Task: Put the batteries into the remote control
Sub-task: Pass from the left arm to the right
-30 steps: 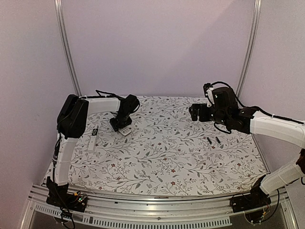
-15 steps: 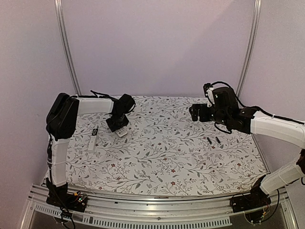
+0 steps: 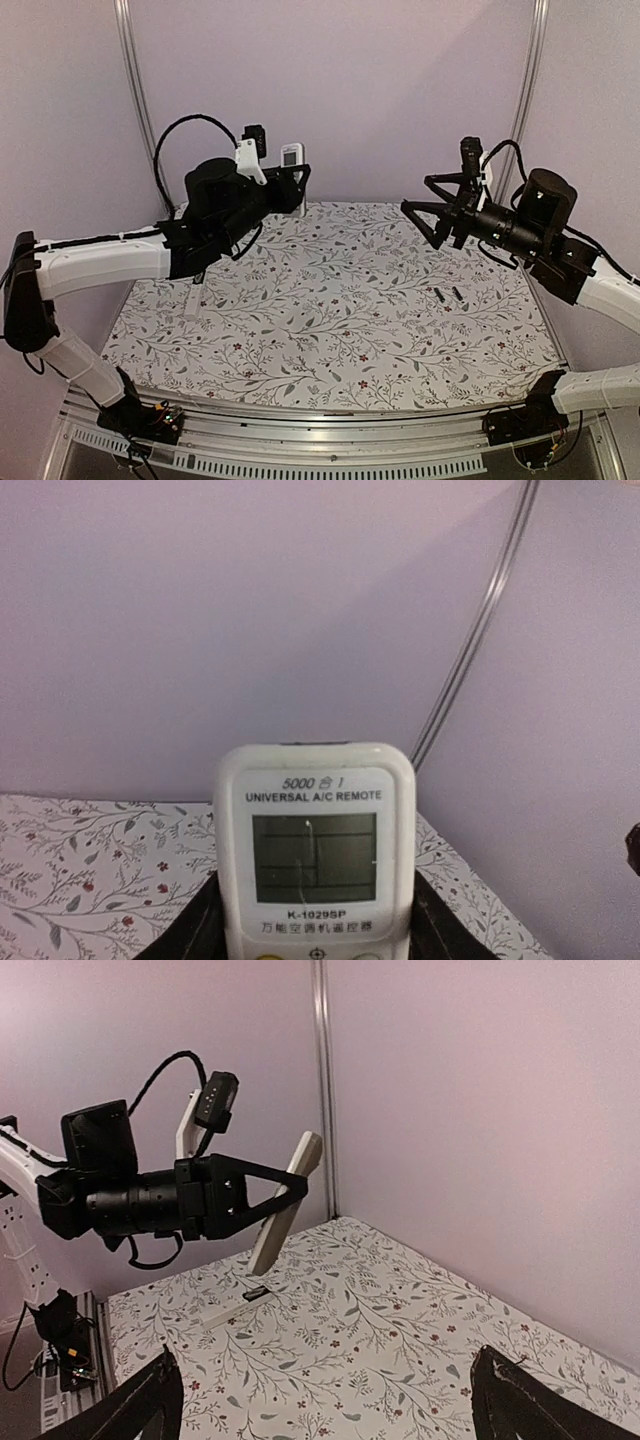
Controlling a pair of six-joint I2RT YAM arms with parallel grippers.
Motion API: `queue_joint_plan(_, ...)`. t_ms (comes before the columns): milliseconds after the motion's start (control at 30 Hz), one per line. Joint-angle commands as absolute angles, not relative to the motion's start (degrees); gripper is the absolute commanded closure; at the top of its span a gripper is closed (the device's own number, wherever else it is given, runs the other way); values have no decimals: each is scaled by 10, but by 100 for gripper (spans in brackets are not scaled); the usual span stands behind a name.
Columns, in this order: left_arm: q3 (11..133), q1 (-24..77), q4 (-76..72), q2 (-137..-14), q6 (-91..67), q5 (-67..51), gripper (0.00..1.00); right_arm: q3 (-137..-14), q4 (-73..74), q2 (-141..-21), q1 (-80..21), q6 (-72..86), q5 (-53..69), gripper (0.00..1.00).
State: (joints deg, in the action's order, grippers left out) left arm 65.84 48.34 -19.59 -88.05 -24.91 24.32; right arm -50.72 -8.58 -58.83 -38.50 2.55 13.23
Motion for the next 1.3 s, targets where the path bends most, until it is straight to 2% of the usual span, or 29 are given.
queue_joint_plan(0,601,484,-435,-823,-99,-37,81,-516,-153,-579,-384,-27,324,1)
queue_joint_plan(100,582,486,-512,-807,-109,-189,82,-535,-179,-601,-385,-13,390,1)
queue_joint_plan(233,595,501,-531,-814,-109,-285,84,-553,-233,-638,-405,16,418,1)
queue_joint_plan(533,612,537,-563,-842,-116,-373,88,-623,-303,-753,-464,44,438,2)
queue_joint_plan(733,609,550,-564,-848,-119,-365,88,-649,-307,-799,-491,31,452,9)
queue_joint_plan(1067,612,551,-569,-857,-124,-362,88,-658,-306,-829,-507,22,456,41)
queue_joint_plan(1133,611,551,-574,-859,-128,-361,88,-660,-306,-833,-509,20,456,51)
queue_joint_plan(1233,609,551,-581,-863,-134,-358,88,-660,-304,-831,-510,15,455,72)
queue_joint_plan(1267,609,550,-581,-862,-133,-355,88,-657,-302,-827,-510,12,454,75)
